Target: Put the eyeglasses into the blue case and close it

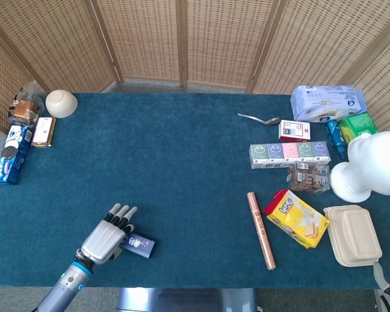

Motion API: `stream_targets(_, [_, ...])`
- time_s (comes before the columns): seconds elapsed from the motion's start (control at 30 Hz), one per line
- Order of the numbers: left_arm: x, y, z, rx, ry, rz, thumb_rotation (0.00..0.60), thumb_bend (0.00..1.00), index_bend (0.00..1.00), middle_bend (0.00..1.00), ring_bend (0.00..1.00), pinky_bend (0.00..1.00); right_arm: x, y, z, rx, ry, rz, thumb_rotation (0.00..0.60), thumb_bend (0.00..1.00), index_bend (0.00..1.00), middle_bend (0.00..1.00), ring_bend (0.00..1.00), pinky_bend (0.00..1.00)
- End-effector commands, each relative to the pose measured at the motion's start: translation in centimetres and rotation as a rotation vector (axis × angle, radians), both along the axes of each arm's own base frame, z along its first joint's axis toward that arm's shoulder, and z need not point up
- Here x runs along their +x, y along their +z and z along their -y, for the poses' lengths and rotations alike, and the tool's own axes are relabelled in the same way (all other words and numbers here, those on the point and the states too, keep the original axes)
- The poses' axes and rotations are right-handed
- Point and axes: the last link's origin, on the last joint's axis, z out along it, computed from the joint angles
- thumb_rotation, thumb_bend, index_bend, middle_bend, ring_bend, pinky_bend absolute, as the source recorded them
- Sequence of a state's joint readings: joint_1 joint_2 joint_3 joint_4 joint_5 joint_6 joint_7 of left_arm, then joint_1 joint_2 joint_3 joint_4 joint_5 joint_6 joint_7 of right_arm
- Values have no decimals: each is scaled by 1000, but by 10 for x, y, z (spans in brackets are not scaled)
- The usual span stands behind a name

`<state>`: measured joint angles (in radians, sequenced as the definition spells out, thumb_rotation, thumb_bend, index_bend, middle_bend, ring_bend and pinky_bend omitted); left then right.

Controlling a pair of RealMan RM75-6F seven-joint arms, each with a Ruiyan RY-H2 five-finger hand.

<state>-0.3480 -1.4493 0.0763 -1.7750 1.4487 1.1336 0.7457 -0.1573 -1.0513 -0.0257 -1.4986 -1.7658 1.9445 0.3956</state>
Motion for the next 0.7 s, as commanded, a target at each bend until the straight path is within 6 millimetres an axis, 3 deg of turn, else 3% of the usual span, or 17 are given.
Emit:
stream_targets(0.03, [6,8,-12,25,7,30,565,274,521,0,0,0,0,0,0,-1,-1,2,332,439,0,119,95,339])
stream_targets(0.33, [22,20,-53,77,66,106,559,274,496,0,0,0,-3,-2,-2,-9,-16,3,332,436,0,119,95,339])
stream_targets(0.7, [34,-3,-97,103,125,151,562,273,450,0,0,0,-5,-1,-4,-20,-43,-5,333,436,0,120,95,334])
